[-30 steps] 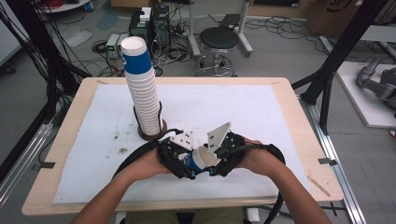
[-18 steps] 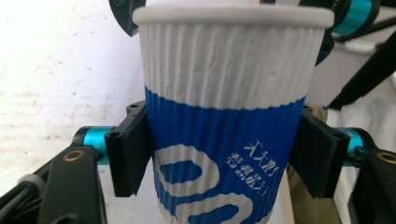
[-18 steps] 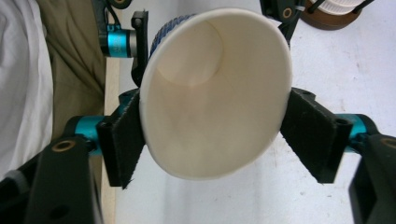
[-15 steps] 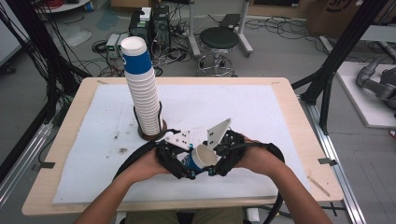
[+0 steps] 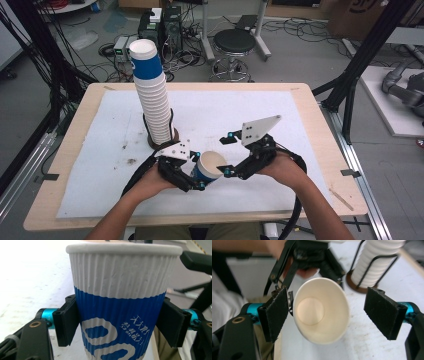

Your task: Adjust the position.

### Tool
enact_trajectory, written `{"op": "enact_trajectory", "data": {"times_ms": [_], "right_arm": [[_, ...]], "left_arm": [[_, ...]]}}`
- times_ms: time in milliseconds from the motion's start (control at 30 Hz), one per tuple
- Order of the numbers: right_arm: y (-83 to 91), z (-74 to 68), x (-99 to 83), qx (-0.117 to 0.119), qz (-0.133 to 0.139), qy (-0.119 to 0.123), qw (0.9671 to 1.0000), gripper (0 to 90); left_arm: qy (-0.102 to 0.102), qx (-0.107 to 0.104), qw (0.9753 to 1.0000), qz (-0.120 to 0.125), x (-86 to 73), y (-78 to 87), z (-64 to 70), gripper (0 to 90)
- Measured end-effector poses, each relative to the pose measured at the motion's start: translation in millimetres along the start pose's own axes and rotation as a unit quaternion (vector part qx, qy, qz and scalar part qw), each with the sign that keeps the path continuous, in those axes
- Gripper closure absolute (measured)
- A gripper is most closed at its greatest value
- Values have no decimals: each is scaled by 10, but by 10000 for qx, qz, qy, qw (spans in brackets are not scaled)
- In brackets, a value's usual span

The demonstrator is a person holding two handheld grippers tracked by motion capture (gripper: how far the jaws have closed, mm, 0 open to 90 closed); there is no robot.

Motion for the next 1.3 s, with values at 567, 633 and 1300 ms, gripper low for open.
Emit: {"op": "enact_trajectory", "data": {"times_ms": [567, 633, 1300], "right_arm": [[232, 263, -660, -1146, 597, -1124, 9852, 206], [259, 274, -725, -1270, 633, -1200, 9826, 206], [475, 343, -1228, -2338, 744, -1449, 9585, 207]], "left_arm": [[-32, 709, 9911, 1125, -218, 330, -102, 252], [-25, 763, 9890, 1265, -243, 365, -117, 252], [-144, 1242, 9751, 1832, -254, 528, -137, 246]]}}
Point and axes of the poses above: each handheld gripper's, and its own axes: y roughly backward along the jaws, x roughly out of its top, z roughly to its right, the point moved 8 cm from there along -y, roughly forward along the jaws, and after that the axes turned 1 degree about y, right-handed, at the moved point
